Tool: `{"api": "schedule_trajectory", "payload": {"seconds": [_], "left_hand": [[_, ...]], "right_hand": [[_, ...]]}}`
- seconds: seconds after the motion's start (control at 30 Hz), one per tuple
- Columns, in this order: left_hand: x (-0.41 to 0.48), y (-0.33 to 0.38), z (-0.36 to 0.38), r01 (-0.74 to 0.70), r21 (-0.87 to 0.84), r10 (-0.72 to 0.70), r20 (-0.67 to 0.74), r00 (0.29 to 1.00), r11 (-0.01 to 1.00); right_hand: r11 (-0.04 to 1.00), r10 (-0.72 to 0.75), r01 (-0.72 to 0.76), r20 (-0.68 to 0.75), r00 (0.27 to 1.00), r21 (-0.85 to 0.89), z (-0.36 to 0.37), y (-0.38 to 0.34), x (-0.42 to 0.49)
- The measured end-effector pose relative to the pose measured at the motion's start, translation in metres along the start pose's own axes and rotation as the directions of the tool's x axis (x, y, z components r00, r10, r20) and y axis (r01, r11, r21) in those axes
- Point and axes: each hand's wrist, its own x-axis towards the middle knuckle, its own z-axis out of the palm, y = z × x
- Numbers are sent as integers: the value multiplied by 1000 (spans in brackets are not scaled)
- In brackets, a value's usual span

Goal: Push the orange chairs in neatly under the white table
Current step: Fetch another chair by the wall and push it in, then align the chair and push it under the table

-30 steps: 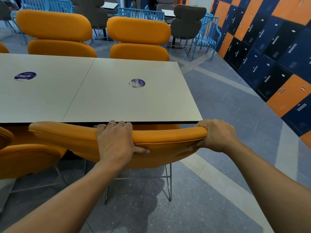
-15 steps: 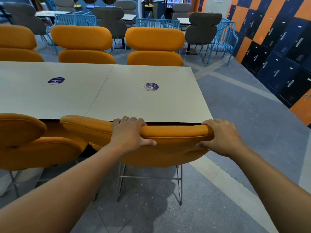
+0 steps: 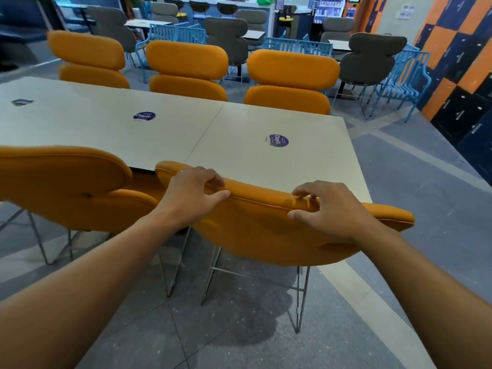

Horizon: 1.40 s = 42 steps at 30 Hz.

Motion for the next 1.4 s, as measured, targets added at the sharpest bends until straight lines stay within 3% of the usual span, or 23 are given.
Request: {"api": "schedule_trajectory", "payload": {"seconds": [0.33, 0.77, 0.93, 1.1, 1.27, 1.4], "left_hand": [[-68, -134, -74, 127, 1, -127, -52, 991, 992], [-129, -305, -171, 199, -18, -199, -42, 979, 980], [-126, -340, -196, 209, -37, -212, -102, 972, 977], [-102, -385, -219, 208, -24, -210, -142, 967, 978], [-61, -425, -242, 208, 53, -186, -279, 942, 977], [-21, -459, -259, 265, 118, -210, -345, 915, 957]], "right_hand": [[990, -141, 139, 79, 987, 21, 55, -152, 39], [986, -150, 139, 129, 980, 95, 146, -315, 97], [982, -181, 175, 95, 979, 68, 152, -355, 132], [975, -199, 201, -29, 980, 94, 155, -390, 182], [962, -222, 241, -143, 965, 131, 164, -418, 241], [961, -228, 239, -91, 969, 138, 175, -433, 291]]}}
